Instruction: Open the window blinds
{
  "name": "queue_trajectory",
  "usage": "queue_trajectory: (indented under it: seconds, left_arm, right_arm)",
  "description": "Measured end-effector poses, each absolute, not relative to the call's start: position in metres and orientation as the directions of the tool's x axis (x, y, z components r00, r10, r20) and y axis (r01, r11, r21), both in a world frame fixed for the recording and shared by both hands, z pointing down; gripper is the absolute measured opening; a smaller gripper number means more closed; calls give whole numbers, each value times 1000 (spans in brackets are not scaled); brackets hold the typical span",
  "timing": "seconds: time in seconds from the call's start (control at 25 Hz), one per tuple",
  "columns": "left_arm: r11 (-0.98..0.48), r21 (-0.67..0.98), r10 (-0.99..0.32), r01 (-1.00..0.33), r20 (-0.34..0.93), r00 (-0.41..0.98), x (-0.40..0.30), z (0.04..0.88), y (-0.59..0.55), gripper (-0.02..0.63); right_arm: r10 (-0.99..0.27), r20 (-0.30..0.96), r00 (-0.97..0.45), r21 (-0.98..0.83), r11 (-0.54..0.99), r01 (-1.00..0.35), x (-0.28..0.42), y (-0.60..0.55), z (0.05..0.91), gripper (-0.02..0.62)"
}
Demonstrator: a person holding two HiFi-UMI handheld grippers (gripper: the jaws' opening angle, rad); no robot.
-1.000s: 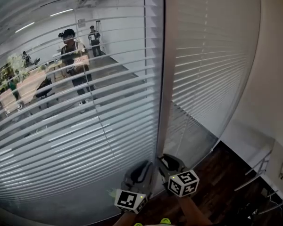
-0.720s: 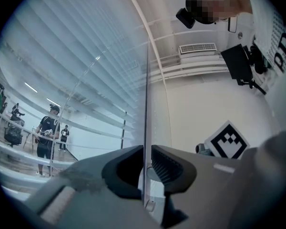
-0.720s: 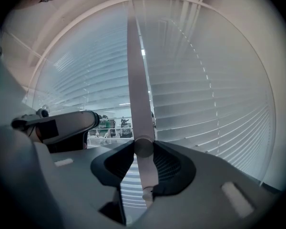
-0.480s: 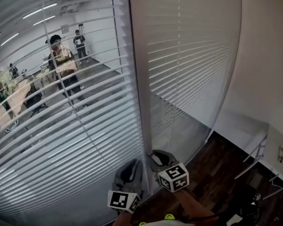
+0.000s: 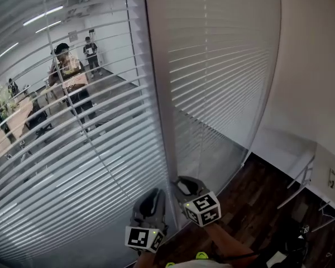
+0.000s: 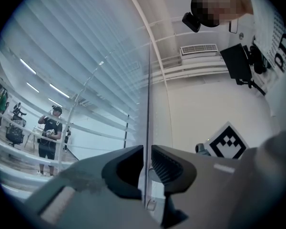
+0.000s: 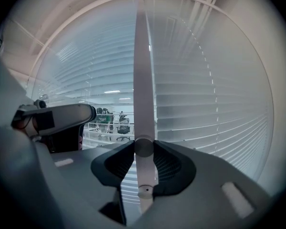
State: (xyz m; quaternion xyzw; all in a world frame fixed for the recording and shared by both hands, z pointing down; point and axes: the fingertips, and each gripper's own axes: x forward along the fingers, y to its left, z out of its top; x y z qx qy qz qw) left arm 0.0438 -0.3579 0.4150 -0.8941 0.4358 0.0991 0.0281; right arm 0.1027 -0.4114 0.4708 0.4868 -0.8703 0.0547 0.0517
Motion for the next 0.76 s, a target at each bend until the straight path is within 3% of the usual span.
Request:
queue_trajectory:
  seconds: [0.76]
  left_arm:
    - [-633, 46, -764, -773, -196, 614, 40, 410, -356, 58]
  right_arm:
    - [-850, 140, -508, -34, 508, -860, 100, -410, 462, 127]
